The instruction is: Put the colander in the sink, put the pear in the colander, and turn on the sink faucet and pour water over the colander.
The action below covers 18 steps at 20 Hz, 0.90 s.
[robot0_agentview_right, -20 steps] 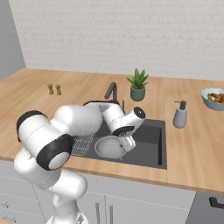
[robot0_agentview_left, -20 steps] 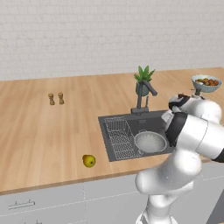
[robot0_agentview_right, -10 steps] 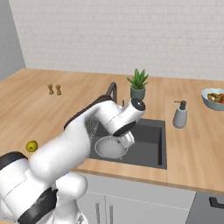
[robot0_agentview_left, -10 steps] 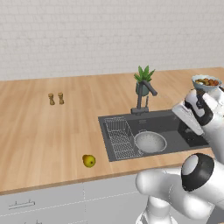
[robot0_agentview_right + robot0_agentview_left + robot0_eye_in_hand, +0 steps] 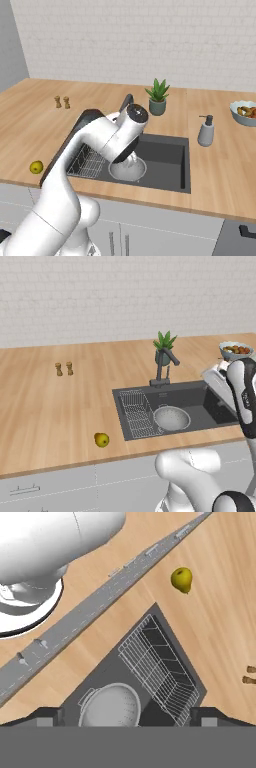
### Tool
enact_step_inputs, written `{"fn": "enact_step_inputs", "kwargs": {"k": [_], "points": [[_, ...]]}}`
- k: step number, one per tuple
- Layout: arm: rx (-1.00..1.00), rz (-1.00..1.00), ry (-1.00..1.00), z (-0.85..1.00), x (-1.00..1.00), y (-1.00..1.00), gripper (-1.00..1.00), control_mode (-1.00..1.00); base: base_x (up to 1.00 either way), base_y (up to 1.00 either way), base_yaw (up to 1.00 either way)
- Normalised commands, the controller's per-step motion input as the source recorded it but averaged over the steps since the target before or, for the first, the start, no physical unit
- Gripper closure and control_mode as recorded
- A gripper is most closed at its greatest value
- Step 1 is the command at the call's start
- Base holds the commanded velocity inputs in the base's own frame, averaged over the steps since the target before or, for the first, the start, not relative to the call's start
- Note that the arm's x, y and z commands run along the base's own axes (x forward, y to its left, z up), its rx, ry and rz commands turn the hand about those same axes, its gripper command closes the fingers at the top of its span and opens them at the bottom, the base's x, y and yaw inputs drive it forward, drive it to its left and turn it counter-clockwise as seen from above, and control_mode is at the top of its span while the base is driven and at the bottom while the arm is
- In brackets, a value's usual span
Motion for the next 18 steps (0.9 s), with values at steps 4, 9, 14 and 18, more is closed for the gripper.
{"fn": "enact_step_inputs", "kwargs": {"k": [4, 9, 14, 18], "points": [[-0.05, 0.02, -0.01, 0.59, -0.46, 0.84, -1.00, -1.00, 0.00, 0.00, 0.00], [-0.06, 0.02, 0.00, 0.42, -0.29, 0.99, -1.00, -1.00, 0.00, 0.00, 0.00], [-0.09, 0.04, 0.00, 0.20, -0.05, 1.00, -1.00, -1.00, 0.00, 0.00, 0.00], [-0.11, 0.05, 0.08, 0.03, 0.00, 1.00, -1.00, -1.00, 0.00, 0.00, 0.00]]}}
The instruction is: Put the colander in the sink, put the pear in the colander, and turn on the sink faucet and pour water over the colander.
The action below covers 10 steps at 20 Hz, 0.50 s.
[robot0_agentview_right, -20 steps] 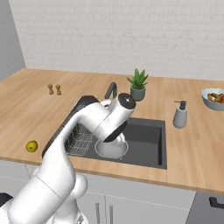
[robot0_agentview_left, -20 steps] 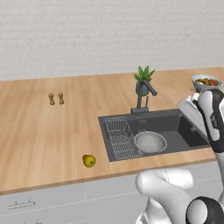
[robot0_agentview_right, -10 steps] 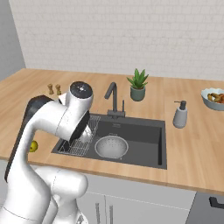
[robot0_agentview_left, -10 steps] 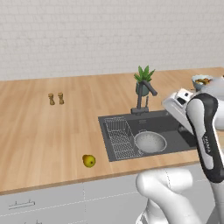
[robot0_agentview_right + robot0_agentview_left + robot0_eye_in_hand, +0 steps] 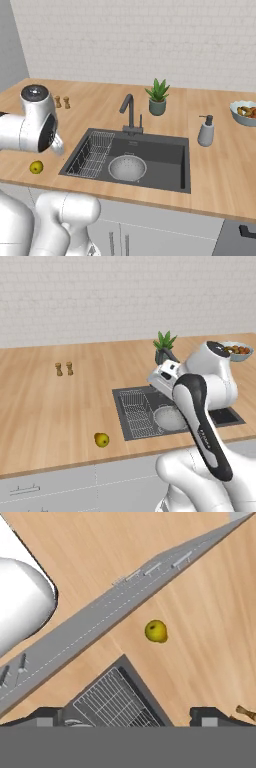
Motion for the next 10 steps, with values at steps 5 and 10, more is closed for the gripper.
{"fn": "enact_step_inputs", "kwargs": {"k": [5, 10], "points": [[-0.24, 0.00, 0.07, 0.00, 0.00, 0.81, -1.00, -1.00, 0.00, 0.00, 0.00], [-0.18, 0.07, 0.13, 0.00, 0.00, 0.41, -1.00, -1.00, 0.00, 0.00, 0.00]]}}
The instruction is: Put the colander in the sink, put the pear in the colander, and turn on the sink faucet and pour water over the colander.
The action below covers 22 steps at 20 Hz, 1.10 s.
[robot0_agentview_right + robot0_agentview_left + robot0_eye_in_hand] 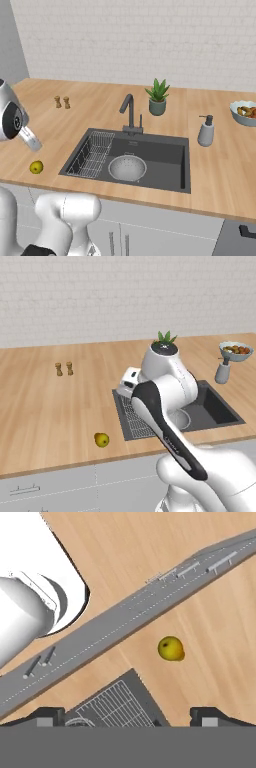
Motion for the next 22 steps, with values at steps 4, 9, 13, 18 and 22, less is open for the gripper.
{"fn": "enact_step_inputs", "kwargs": {"k": [4, 9, 13, 18, 22], "points": [[-0.08, 0.16, 0.15, 0.00, 0.00, 0.05, -1.00, -1.00, 0.00, 0.00, 0.00], [0.00, 0.22, 0.15, -0.12, 0.03, 0.04, -1.00, -1.00, 0.00, 0.00, 0.00], [0.00, 0.16, 0.09, -0.29, 0.07, 0.19, -1.00, -1.00, 0.00, 0.00, 0.00], [-0.01, 0.11, 0.06, -0.19, 0.17, 0.20, -1.00, -1.00, 0.00, 0.00, 0.00], [-0.01, 0.09, 0.09, -0.20, 0.07, 0.24, -1.00, -1.00, 0.00, 0.00, 0.00]]}}
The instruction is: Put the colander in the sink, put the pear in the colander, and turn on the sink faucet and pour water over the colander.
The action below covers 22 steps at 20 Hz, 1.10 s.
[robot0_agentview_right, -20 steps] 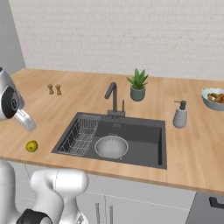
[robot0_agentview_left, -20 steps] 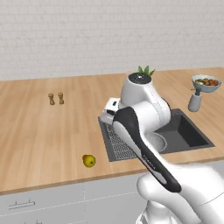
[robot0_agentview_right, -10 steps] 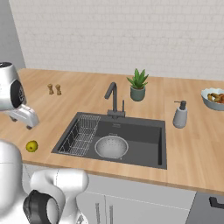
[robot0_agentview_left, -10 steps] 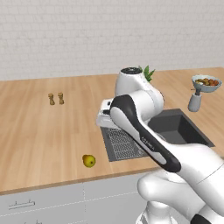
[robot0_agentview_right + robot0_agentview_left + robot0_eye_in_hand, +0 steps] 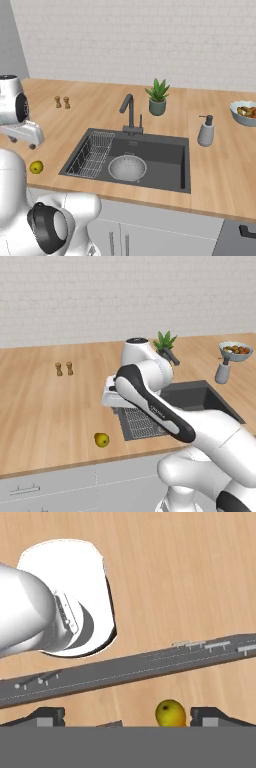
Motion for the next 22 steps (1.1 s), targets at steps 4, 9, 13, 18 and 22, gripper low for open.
{"fn": "enact_step_inputs", "kwargs": {"k": [4, 9, 13, 18, 22], "points": [[0.00, 0.09, 0.06, -0.29, 0.00, 0.25, -1.00, -1.00, 0.00, 0.00, 0.00], [0.00, 0.06, 0.02, -0.19, 0.05, 0.21, -1.00, -1.00, 0.00, 0.00, 0.00], [0.00, -0.29, 0.00, -0.05, 0.04, 0.42, -1.00, -1.00, 0.00, 0.00, 0.00], [0.01, -0.74, 0.00, -0.08, 0.03, 0.23, -1.00, -1.00, 0.00, 0.00, 0.00], [0.08, -0.90, 0.05, -0.22, 0.05, 0.01, -1.00, -1.00, 0.00, 0.00, 0.00]]}}
